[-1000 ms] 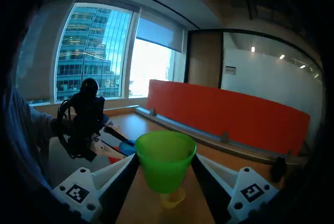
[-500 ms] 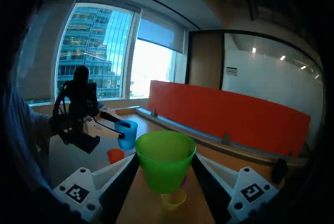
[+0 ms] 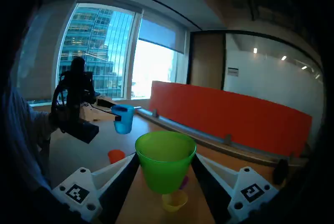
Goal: Pour water
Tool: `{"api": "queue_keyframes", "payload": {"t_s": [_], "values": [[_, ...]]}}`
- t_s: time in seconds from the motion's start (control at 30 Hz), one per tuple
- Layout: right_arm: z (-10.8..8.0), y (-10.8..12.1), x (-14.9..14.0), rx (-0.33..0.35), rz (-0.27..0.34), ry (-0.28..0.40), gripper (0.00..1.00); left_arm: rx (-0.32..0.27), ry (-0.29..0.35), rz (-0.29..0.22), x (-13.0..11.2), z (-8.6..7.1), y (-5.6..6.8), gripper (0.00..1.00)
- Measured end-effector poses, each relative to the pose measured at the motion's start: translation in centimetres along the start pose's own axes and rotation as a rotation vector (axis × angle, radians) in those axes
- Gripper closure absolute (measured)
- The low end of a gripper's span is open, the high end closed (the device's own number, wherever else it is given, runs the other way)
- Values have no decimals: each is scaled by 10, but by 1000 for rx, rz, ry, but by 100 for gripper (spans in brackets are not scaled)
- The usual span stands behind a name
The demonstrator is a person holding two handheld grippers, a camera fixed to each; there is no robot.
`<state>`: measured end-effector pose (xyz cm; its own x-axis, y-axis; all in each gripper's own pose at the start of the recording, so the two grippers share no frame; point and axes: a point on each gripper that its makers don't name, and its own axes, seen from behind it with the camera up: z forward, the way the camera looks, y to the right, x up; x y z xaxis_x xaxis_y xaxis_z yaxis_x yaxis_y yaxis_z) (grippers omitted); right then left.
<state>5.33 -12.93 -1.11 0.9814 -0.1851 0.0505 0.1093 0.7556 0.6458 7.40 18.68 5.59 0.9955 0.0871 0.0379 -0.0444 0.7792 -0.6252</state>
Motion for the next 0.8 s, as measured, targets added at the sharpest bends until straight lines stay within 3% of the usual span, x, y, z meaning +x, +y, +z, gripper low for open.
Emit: {"api": "queue_keyframes", "payload": {"t_s": [0.37,0.8], "values": [[6,-4,0,12,-12,4,10,4,21,23,14,-11,2,14],[24,-21,-2,55,-25,11,11,53,46,115,35,-34,-1,14]]}}
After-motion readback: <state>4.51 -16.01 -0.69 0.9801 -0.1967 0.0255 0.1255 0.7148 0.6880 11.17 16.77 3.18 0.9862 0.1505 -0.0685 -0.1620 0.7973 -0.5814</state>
